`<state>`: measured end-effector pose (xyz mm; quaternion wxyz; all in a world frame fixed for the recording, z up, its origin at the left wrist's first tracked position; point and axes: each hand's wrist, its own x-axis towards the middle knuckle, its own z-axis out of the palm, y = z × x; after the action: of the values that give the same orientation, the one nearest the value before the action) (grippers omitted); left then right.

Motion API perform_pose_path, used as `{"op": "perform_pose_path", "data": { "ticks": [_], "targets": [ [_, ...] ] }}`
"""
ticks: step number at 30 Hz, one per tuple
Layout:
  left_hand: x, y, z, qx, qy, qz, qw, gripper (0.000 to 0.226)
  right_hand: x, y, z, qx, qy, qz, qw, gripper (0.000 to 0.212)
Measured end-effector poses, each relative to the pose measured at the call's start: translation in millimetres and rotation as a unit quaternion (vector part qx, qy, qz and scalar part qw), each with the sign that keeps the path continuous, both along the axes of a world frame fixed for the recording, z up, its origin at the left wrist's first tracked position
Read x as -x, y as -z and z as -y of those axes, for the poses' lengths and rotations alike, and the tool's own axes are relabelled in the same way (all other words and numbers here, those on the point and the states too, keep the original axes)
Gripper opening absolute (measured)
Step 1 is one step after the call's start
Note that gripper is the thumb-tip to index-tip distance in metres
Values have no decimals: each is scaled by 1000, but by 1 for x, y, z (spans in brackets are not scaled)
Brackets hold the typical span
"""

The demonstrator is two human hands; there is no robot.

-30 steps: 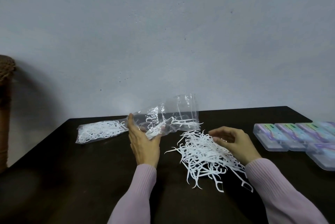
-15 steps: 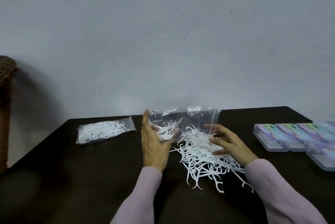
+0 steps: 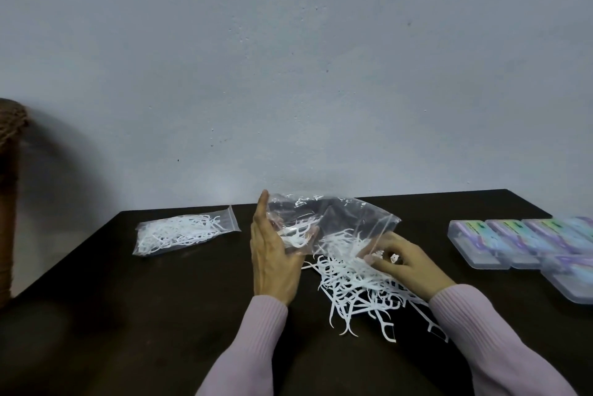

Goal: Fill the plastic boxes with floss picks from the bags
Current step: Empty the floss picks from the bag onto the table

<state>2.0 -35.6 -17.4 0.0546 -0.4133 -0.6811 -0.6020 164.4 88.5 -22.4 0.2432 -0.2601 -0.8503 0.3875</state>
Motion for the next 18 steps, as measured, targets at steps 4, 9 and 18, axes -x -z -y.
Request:
{"op": "perform_pose_path", "data": {
  "ticks": [4, 9, 18],
  "targets": [
    [5, 0, 1, -8, -17, 10, 1000, 97, 0, -1, 0, -33, -19, 33, 999, 10],
    [9, -1, 3, -35, -29, 43, 998, 93, -1, -2, 2, -52, -19, 32, 998, 5],
    [19, 2, 0, -66, -67, 89, 992, 100, -1, -4, 2, -72, 12, 24, 997, 10]
  ]
}}
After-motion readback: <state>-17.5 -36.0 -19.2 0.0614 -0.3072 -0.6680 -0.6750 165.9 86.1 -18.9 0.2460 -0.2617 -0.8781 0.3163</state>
